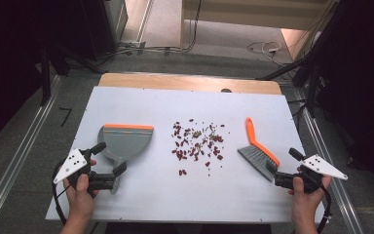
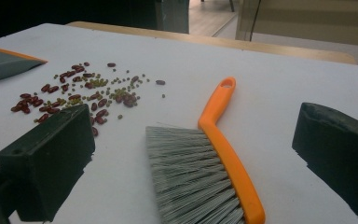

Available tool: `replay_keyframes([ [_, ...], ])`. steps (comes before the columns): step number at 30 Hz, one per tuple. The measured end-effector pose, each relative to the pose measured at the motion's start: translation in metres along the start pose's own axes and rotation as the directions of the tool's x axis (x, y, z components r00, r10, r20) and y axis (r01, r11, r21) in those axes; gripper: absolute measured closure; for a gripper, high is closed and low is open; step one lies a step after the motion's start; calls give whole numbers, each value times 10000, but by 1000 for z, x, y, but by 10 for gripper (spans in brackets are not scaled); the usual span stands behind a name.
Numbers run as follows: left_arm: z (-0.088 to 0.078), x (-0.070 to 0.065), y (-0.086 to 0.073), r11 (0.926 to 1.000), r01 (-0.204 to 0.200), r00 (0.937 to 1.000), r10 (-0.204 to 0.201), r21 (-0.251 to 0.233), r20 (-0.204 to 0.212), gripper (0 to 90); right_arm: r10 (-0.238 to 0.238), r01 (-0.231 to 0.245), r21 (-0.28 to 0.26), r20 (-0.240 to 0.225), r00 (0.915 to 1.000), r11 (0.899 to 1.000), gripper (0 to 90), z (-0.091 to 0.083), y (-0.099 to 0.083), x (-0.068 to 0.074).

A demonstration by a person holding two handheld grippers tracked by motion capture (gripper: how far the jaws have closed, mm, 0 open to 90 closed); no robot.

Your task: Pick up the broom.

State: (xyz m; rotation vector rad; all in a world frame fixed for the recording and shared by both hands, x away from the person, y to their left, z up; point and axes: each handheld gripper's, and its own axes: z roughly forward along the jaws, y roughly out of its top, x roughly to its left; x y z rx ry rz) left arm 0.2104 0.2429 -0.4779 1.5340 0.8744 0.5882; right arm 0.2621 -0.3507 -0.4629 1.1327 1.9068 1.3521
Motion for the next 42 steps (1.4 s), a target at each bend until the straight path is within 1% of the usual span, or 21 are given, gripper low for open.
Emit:
replay_keyframes([
  [2,0,-1,0,9999,-126,9999,126,25,-26,0,30,-30,45,-3,10000,10000,0,1,1,0],
  [6,-2,-2,1,9999,-115,9999,115,-59,-15,0,31,-30,122,-52,10000,9999,0,4,7,3],
  [7,-2,-2,1,9999,-117,9999,117,-77,-23,0,60,-58,81,-222,9997,10000,0,6,10,6],
  [10,-3,-2,3,9998,-97,9999,96,-161,-66,0,-32,35,76,-360,9993,10000,0,7,17,10],
  [12,-4,-2,4,9998,-144,9998,143,-169,-101,0,-159,161,90,-273,9995,9998,0,8,22,13],
  [16,-4,-2,4,9997,-163,9998,161,-165,-105,0,-91,98,163,-424,9991,9998,0,12,28,13],
  [18,-4,-2,4,9997,-166,9998,165,-155,-68,0,-207,217,271,-393,9990,9994,0,15,32,13],
  [19,-3,-2,4,9998,-155,9999,154,-142,-29,0,-258,282,447,-522,9983,9986,0,18,38,11],
  [20,-3,-2,4,9998,-155,9999,155,-127,7,0,-258,282,447,-522,9983,9986,0,18,38,11],
  [22,-2,-4,4,9998,-191,9998,191,-97,17,0,-139,191,613,-849,9963,9979,0,21,44,7],
  [24,-2,-4,5,9997,-250,9997,250,-51,63,0,-258,327,893,-772,9967,9955,0,29,53,6],
  [25,-1,-5,5,9996,-259,9997,260,-68,48,0,-258,327,893,-772,9967,9955,0,29,53,6],
  [26,-1,-6,5,9995,-305,9995,306,-49,36,0,-393,465,1077,-687,9969,9931,0,34,58,6],
  [29,-1,-7,5,9992,-393,9992,393,2,45,0,-439,525,1210,-732,9964,9913,0,40,64,5],
  [31,0,-7,4,9991,-429,9991,429,49,42,0,-401,559,1688,-956,9946,9841,0,48,69,3],
  [32,0,-7,4,9989,-460,9989,460,69,38,0,-457,616,1906,-867,9952,9797,0,51,72,2],
  [34,0,-7,4,9989,-472,9989,471,77,40,0,-669,751,2147,-456,9967,9738,10,58,76,2],
  [37,-1,-7,4,9989,-465,9989,465,44,10,0,-798,844,2457,-284,9964,9657,13,66,81,1],
  [39,-1,-8,4,9988,-490,9988,490,54,-31,0,-724,761,2614,-240,9971,9622,23,72,84,0],
  [40,-1,-8,4,9985,-549,9985,550,63,-54,0,-606,633,2815,-183,9980,9575,46,78,88,-2],
  [42,-1,-9,4,9977,-671,9977,672,124,-85,0,-546,568,2909,-158,9984,9551,47,81,89,-3],
])
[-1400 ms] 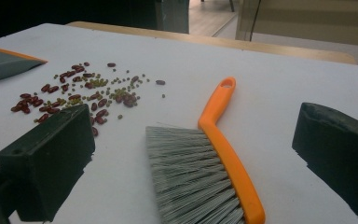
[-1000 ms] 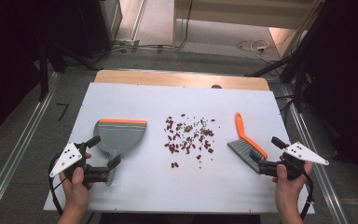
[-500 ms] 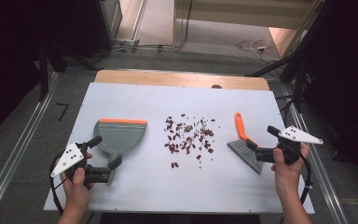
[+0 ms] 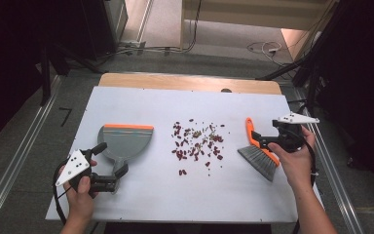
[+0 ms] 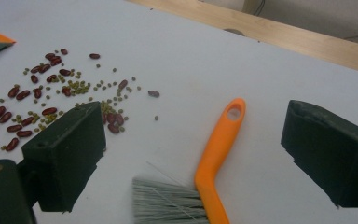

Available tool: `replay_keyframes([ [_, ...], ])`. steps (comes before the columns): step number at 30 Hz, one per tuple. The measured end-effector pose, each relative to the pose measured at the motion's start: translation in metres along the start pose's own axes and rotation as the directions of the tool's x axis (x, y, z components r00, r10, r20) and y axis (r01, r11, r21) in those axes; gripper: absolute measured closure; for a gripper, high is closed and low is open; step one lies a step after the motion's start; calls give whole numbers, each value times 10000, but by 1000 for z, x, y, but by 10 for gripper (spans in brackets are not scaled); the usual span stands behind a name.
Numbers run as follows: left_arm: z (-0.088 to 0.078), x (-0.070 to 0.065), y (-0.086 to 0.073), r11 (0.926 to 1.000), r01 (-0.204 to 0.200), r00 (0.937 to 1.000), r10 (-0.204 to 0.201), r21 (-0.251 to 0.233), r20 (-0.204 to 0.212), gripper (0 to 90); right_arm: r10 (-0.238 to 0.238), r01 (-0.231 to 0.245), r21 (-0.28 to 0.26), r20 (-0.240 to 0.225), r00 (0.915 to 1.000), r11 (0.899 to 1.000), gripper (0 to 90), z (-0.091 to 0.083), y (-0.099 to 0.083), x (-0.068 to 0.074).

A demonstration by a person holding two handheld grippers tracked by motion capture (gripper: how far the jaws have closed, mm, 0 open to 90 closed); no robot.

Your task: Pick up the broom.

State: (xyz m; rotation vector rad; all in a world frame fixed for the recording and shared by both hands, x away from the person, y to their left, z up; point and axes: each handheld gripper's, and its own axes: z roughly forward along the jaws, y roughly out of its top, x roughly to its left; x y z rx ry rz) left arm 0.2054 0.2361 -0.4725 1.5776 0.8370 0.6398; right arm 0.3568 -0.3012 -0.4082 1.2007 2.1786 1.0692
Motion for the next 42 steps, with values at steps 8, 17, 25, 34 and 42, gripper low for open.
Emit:
replay_keyframes([
  [8,2,-3,0,9997,-213,9998,213,130,-11,0,437,-498,1466,443,9981,9879,203,28,14,-4],
  [17,1,-2,0,9997,-207,9998,207,123,-41,0,554,-833,2931,1024,9932,9524,342,54,15,-8],
  [25,2,-2,0,9996,-220,9998,220,159,-3,0,1850,-2426,3605,1869,9648,9007,441,76,13,-18],
  [34,1,-1,-1,9996,-227,9997,227,142,7,0,2441,-3077,4413,1960,9497,8430,502,97,10,-20],
  [42,1,-1,-1,9996,-246,9997,246,164,-10,0,1969,-3081,4727,2703,9424,8256,572,109,7,-14],
])
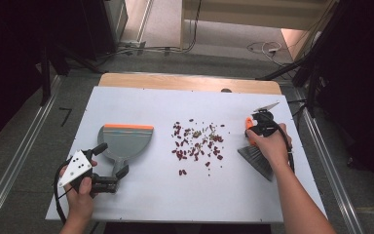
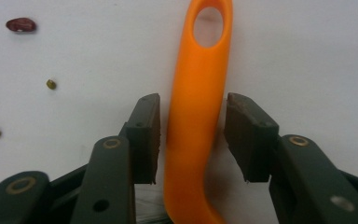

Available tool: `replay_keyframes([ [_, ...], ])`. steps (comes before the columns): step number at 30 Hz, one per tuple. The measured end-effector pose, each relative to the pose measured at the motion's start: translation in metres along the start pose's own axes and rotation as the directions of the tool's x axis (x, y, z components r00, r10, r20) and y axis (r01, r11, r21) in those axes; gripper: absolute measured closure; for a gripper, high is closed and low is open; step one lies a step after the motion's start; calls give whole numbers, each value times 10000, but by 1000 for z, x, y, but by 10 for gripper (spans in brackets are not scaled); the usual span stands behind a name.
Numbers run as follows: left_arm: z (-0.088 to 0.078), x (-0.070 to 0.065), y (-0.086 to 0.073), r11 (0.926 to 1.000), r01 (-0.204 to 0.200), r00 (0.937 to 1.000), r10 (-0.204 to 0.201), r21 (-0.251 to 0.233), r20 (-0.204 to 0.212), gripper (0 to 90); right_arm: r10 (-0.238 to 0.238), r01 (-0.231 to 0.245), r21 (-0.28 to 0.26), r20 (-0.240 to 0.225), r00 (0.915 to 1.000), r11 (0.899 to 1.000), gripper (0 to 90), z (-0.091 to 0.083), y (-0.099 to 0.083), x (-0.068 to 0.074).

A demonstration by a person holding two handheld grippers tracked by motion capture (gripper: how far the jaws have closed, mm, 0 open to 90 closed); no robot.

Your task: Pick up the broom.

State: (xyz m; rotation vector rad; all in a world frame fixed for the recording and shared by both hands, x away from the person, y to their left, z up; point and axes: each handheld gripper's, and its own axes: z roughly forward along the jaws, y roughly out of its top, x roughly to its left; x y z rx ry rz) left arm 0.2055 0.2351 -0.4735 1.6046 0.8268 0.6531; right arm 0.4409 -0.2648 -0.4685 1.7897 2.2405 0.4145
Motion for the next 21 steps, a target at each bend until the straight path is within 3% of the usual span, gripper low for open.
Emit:
replay_keyframes([
  [1,0,0,0,10000,9,10000,-9,0,7,0,81,-81,16,261,9996,10000,589,0,0,3],
  [4,1,-1,0,10000,-54,10000,54,42,-3,0,363,-368,121,406,9985,9992,612,1,1,7],
  [7,2,-1,1,10000,-62,10000,62,53,-5,0,641,-647,277,227,9977,9975,620,1,3,5],
  [14,5,-3,1,9999,-138,9999,138,79,96,0,721,-724,414,86,9974,9965,659,1,5,3],
  [21,5,-3,2,9999,-125,9998,124,69,143,0,733,-738,-312,-190,9971,9968,665,0,-6,0],
])
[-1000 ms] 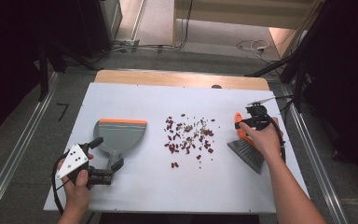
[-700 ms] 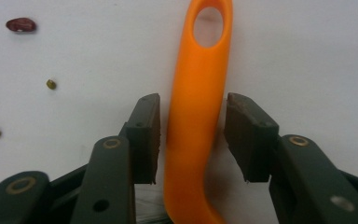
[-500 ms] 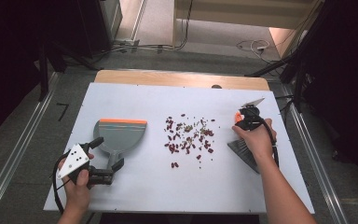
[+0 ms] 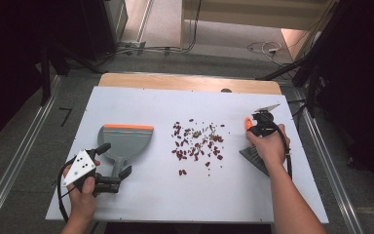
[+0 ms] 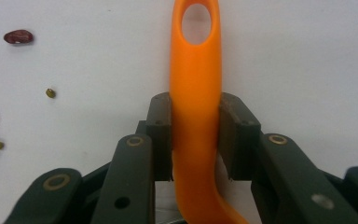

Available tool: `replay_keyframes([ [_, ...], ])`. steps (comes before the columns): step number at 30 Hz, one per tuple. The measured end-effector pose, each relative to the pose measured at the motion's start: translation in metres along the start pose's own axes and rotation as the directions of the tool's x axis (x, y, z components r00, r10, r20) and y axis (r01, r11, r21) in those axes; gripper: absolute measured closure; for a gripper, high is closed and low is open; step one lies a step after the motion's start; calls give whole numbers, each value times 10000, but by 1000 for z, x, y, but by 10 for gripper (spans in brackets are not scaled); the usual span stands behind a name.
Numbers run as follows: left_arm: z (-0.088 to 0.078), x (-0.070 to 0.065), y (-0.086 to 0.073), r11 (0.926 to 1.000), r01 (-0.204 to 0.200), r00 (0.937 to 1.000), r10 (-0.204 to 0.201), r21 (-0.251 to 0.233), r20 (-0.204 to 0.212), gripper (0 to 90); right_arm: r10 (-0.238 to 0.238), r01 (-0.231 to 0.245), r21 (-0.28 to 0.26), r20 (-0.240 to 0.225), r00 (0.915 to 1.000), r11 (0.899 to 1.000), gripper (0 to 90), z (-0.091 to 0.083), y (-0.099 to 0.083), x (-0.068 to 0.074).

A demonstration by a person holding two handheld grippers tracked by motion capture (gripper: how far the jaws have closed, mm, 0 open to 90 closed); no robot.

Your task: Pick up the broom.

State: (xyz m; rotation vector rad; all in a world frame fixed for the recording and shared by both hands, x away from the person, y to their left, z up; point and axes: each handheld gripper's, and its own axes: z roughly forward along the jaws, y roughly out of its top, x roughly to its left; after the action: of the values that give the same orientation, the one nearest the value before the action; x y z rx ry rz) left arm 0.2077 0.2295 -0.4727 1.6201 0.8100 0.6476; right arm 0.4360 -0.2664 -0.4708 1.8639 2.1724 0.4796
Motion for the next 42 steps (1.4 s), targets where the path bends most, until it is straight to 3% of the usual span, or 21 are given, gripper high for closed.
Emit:
replay_keyframes([
  [3,0,1,0,10000,3,10000,-3,-12,-19,0,163,-184,-696,-313,9994,9974,667,-1,-9,-4],
  [4,0,0,0,10000,-6,10000,6,-5,-28,0,163,-184,-696,-313,9994,9974,667,-1,-9,-4],
  [7,0,0,0,10000,-4,10000,4,0,-22,0,-270,164,-1549,-663,9974,9878,667,-7,-20,-6],
  [8,0,-1,0,10000,-27,10000,27,-1,-32,0,-270,164,-1549,-663,9974,9878,667,-7,-20,-6],
  [9,-1,-1,1,10000,-13,10000,13,-22,-29,0,-308,142,-2060,-773,9965,9784,667,-13,-27,-6],
  [10,-1,-1,1,10000,-13,10000,13,-22,-29,0,-308,142,-2060,-773,9965,9784,667,-13,-27,-6],
  [11,-1,-1,1,10000,-13,10000,13,-26,-45,0,-367,96,-2606,-993,9944,9654,668,-21,-33,-6],
  [12,-1,-2,1,10000,-20,10000,20,-23,-49,0,-367,96,-2606,-993,9944,9654,668,-21,-33,-6],
  [15,0,-3,2,10000,-53,10000,53,-12,-33,0,-585,119,-3355,-1291,9899,9420,668,-38,-44,-4],
  [23,1,-8,6,9998,-172,9998,172,-85,-42,0,-624,-212,-5082,-1468,9872,8610,668,-68,-73,-1],
  [28,3,-11,8,9997,-209,9998,209,-129,0,0,-429,-822,-6092,-1879,9813,7888,669,-87,-90,-3],
  [32,4,-13,10,9995,-237,9997,237,-193,33,0,-248,-1449,-6507,-2443,9694,7454,669,-95,-100,-9],
  [33,4,-14,11,9995,-257,9997,258,-207,45,0,-198,-1517,-6644,-2432,9698,7318,669,-96,-102,-9],
  [35,5,-17,13,9992,-322,9995,322,-258,17,0,-230,-1475,-6699,-2387,9708,7277,669,-97,-103,-10],
  [37,7,-21,16,9984,-420,9991,422,-373,54,0,-182,-1615,-6952,-2436,9697,7004,669,-100,-109,-9],
  [38,7,-21,16,9984,-420,9991,422,-373,54,0,-182,-1615,-6952,-2436,9697,7004,669,-100,-109,-9],
  [40,9,-23,19,9979,-464,9988,470,-447,122,0,-296,-1644,-7233,-2476,9684,6707,669,-106,-112,-6],
  [41,10,-24,20,9977,-463,9988,470,-486,137,0,-296,-1644,-7233,-2476,9684,6707,669,-106,-112,-6],
  [42,10,-25,21,9976,-469,9987,479,-519,182,0,-410,-1687,-7301,-2601,9647,6622,669,-110,-112,-4],
])
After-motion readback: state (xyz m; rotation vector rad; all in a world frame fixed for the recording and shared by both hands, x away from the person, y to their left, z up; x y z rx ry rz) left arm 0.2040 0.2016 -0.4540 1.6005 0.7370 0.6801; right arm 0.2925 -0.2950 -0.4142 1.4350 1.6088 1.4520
